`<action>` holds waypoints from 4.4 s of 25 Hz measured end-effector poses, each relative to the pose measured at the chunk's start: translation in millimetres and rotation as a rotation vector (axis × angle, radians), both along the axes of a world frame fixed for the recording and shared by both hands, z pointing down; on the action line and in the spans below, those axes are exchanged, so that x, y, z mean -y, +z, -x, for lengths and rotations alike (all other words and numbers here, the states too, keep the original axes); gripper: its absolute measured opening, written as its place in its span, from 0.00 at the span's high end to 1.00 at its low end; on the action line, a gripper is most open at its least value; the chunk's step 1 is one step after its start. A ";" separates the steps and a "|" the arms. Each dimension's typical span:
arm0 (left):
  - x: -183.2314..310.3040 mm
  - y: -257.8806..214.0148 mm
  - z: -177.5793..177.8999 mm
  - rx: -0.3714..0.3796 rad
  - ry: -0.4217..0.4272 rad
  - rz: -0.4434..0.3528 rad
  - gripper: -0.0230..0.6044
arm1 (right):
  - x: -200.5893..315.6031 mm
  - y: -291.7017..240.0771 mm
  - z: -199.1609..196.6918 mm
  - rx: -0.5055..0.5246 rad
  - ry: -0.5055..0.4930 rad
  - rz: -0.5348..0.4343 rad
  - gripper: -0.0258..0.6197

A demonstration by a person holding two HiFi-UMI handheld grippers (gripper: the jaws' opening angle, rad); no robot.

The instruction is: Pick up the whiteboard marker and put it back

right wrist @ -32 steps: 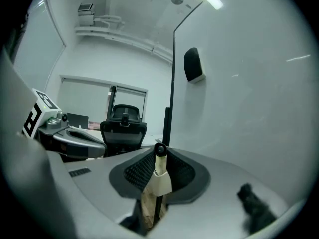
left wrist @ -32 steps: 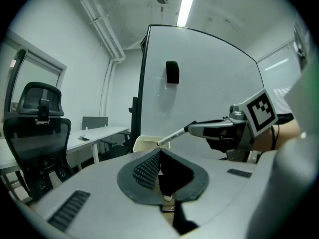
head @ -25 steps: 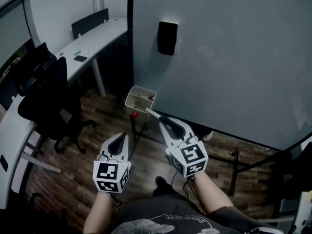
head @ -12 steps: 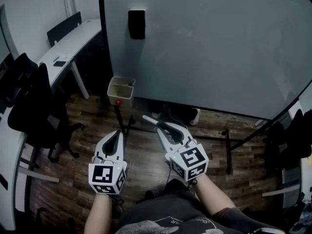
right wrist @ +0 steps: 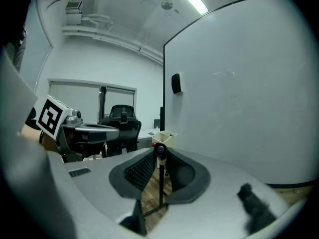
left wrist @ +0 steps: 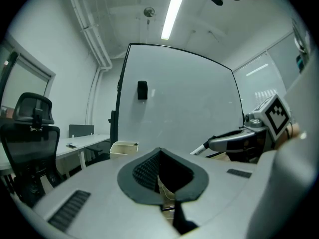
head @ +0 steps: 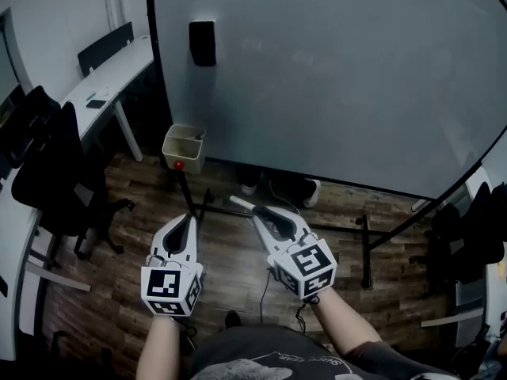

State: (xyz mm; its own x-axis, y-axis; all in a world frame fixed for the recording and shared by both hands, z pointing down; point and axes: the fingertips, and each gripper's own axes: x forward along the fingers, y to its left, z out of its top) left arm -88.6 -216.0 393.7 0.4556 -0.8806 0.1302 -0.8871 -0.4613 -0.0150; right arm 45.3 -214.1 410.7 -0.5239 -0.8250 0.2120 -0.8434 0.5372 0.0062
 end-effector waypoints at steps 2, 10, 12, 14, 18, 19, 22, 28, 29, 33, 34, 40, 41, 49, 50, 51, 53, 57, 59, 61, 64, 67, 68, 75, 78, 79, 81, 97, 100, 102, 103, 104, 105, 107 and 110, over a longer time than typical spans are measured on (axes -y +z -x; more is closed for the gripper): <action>-5.5 1.9 -5.7 -0.016 -0.017 0.008 0.94 | -7.1 0.5 -6.4 0.005 -0.012 0.007 0.84; -40.2 8.2 -35.1 -0.010 -0.063 0.026 0.94 | -44.4 8.0 -38.6 0.038 -0.048 0.041 0.84; -45.8 9.1 -40.6 -0.011 -0.072 0.031 0.94 | -50.0 8.6 -45.1 0.044 -0.050 0.046 0.84; -51.3 9.3 -46.5 0.000 -0.076 0.030 0.94 | -54.3 9.0 -51.2 0.044 -0.051 0.046 0.84; -59.5 6.9 -50.5 0.003 -0.096 0.024 0.94 | -58.5 9.2 -58.0 0.051 -0.060 0.049 0.84; -61.6 6.6 -50.3 0.002 -0.101 0.024 0.94 | -59.2 8.7 -58.1 0.052 -0.065 0.048 0.84; -67.0 5.6 -47.3 0.011 -0.118 0.019 0.94 | -59.0 6.7 -55.5 0.052 -0.076 0.041 0.84; -59.2 -1.4 -30.9 0.018 -0.135 -0.004 0.94 | -43.8 -2.5 -45.2 0.055 -0.070 0.013 0.84; -55.6 -2.9 -26.9 0.015 -0.137 -0.008 0.94 | -40.3 -4.7 -42.0 0.055 -0.071 0.009 0.84; -36.5 -6.1 -12.2 0.014 -0.132 -0.017 0.94 | -21.0 -14.2 -27.1 0.049 -0.073 -0.011 0.84; -30.8 -7.1 -8.5 0.015 -0.129 -0.020 0.94 | -15.1 -17.1 -22.5 0.047 -0.074 -0.018 0.84; 5.6 -9.4 8.6 0.024 -0.086 -0.029 0.94 | 25.5 -35.1 9.8 0.060 -0.062 -0.072 0.84; 11.4 -9.7 10.3 0.029 -0.076 -0.033 0.94 | 32.7 -36.7 15.5 0.065 -0.060 -0.077 0.84; 53.4 -7.0 36.3 0.044 -0.044 -0.026 0.94 | 86.6 -38.1 55.6 0.106 -0.044 -0.073 0.84; 57.0 -5.8 40.7 0.042 -0.041 -0.021 0.94 | 93.1 -37.7 59.1 0.121 -0.034 -0.068 0.84; 60.1 -4.7 45.0 0.040 -0.036 -0.017 0.94 | 98.9 -37.7 62.2 0.137 -0.022 -0.064 0.84; 65.3 -2.8 52.9 0.043 -0.021 -0.015 0.94 | 107.6 -38.1 67.7 0.159 0.003 -0.065 0.84; 80.1 0.3 68.8 0.050 -0.005 -0.012 0.94 | 117.5 -36.0 80.7 0.146 0.022 -0.062 0.84; 87.1 1.3 75.3 0.026 -0.018 0.000 0.94 | 122.1 -33.8 84.9 0.139 0.018 -0.051 0.84; 92.2 3.0 76.7 -0.003 -0.021 0.015 0.94 | 129.6 -32.1 86.2 0.132 0.019 -0.045 0.84; 97.6 8.8 74.3 -0.001 -0.009 0.032 0.94 | 142.3 -28.1 87.4 0.129 0.027 -0.036 0.84; 105.6 11.5 74.2 0.008 -0.009 0.037 0.94 | 156.4 -22.1 87.3 0.132 0.037 -0.029 0.84; 108.9 11.7 75.1 0.011 -0.012 0.036 0.94 | 160.7 -19.4 88.4 0.134 0.036 -0.024 0.84; 134.0 22.9 77.4 -0.007 -0.034 0.061 0.94 | 184.5 5.6 98.4 0.120 -0.002 0.034 0.84; 145.6 26.8 77.7 -0.002 -0.044 0.069 0.94 | 196.1 11.8 100.6 0.105 -0.015 0.039 0.84; 148.6 28.1 77.6 -0.003 -0.044 0.072 0.94 | 199.6 13.8 102.6 0.099 -0.022 0.044 0.84; 152.7 31.7 77.5 -0.006 -0.045 0.080 0.94 | 204.1 18.1 108.7 0.091 -0.041 0.058 0.84; 164.8 48.5 92.3 -0.027 -0.074 0.118 0.94 | 218.3 40.3 121.8 0.091 -0.076 0.091 0.83; 162.2 47.9 93.7 -0.024 -0.074 0.114 0.94 | 217.3 45.3 122.5 0.077 -0.077 0.095 0.83; 159.4 47.5 93.6 -0.019 -0.074 0.113 0.94 | 213.7 45.2 123.7 0.076 -0.085 0.098 0.82; 157.9 47.1 93.7 -0.019 -0.076 0.112 0.94 | 211.8 44.3 123.7 0.075 -0.087 0.096 0.81; 156.3 46.3 93.9 -0.019 -0.077 0.110 0.94 | 210.1 43.2 123.2 0.074 -0.087 0.093 0.81; 154.7 45.2 94.0 -0.019 -0.079 0.107 0.94 | 208.8 42.1 122.4 0.073 -0.086 0.090 0.80; 151.4 41.5 93.1 -0.015 -0.076 0.098 0.94 | 206.8 39.2 119.8 0.067 -0.084 0.083 0.79; 145.6 32.3 90.5 -0.006 -0.068 0.077 0.94 | 203.5 30.7 112.9 0.067 -0.067 0.068 0.77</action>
